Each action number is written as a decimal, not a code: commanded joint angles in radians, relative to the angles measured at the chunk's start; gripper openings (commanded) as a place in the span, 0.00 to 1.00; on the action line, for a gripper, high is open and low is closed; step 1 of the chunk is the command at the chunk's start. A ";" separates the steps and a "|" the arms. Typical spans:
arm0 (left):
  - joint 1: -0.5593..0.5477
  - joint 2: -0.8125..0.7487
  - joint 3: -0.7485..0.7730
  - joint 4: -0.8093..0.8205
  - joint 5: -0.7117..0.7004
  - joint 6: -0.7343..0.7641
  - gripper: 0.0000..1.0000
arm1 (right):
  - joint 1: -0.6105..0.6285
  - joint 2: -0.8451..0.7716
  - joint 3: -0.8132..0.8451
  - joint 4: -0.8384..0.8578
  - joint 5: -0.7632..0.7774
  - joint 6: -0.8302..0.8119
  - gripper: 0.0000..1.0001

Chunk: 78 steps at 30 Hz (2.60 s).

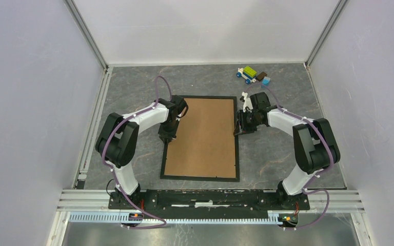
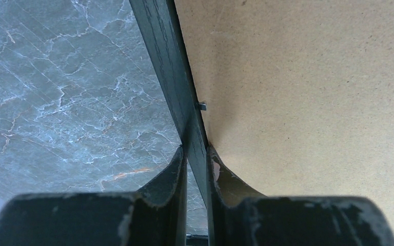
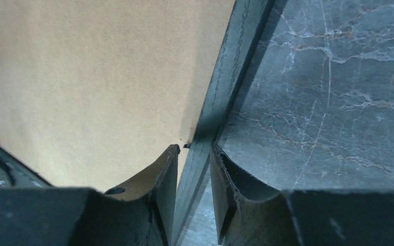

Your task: Put the photo into the frame

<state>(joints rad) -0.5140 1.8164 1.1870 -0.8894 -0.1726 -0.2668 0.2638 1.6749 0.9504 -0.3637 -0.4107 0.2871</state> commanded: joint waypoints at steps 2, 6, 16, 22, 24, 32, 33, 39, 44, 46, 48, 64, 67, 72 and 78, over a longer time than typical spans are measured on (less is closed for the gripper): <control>-0.020 0.045 -0.019 0.119 0.095 0.031 0.02 | 0.021 0.012 -0.023 0.011 0.013 0.001 0.31; -0.020 0.044 -0.026 0.125 0.100 0.031 0.02 | 0.021 0.012 -0.025 0.012 0.025 0.000 0.29; -0.021 0.052 -0.021 0.125 0.104 0.031 0.02 | 0.033 0.002 -0.070 0.000 0.037 -0.013 0.29; -0.020 0.047 -0.023 0.126 0.103 0.029 0.02 | 0.048 0.001 -0.060 -0.024 0.092 -0.022 0.30; -0.020 0.046 -0.026 0.126 0.101 0.028 0.02 | 0.059 0.003 -0.051 -0.043 0.129 -0.031 0.30; -0.021 0.045 -0.024 0.128 0.104 0.026 0.02 | 0.089 0.015 -0.049 -0.061 0.185 -0.035 0.30; -0.020 0.043 -0.026 0.128 0.104 0.026 0.02 | 0.093 0.016 -0.050 -0.063 0.186 -0.035 0.30; -0.019 0.044 -0.029 0.132 0.109 0.024 0.02 | 0.112 0.050 -0.059 -0.074 0.316 -0.010 0.29; -0.020 0.049 -0.023 0.130 0.108 0.020 0.02 | 0.191 0.170 -0.031 -0.100 0.559 0.080 0.27; -0.020 0.049 -0.021 0.133 0.107 0.019 0.02 | 0.235 0.235 -0.025 -0.077 0.588 0.111 0.27; -0.020 0.051 -0.019 0.131 0.108 0.020 0.02 | 0.268 0.280 0.014 -0.097 0.612 0.121 0.28; -0.020 0.041 -0.032 0.133 0.106 0.031 0.02 | 0.051 0.018 0.249 -0.112 0.203 -0.022 0.57; -0.020 0.040 -0.030 0.133 0.106 0.031 0.02 | 0.003 0.057 0.287 -0.117 0.184 -0.032 0.52; -0.021 0.041 -0.032 0.132 0.105 0.032 0.02 | -0.034 0.137 0.311 -0.044 0.111 0.013 0.40; -0.020 0.043 -0.030 0.133 0.109 0.032 0.02 | -0.035 0.242 0.395 -0.026 0.111 0.022 0.35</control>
<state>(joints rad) -0.5140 1.8168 1.1866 -0.8886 -0.1699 -0.2623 0.2272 1.8648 1.2678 -0.4217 -0.2710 0.2993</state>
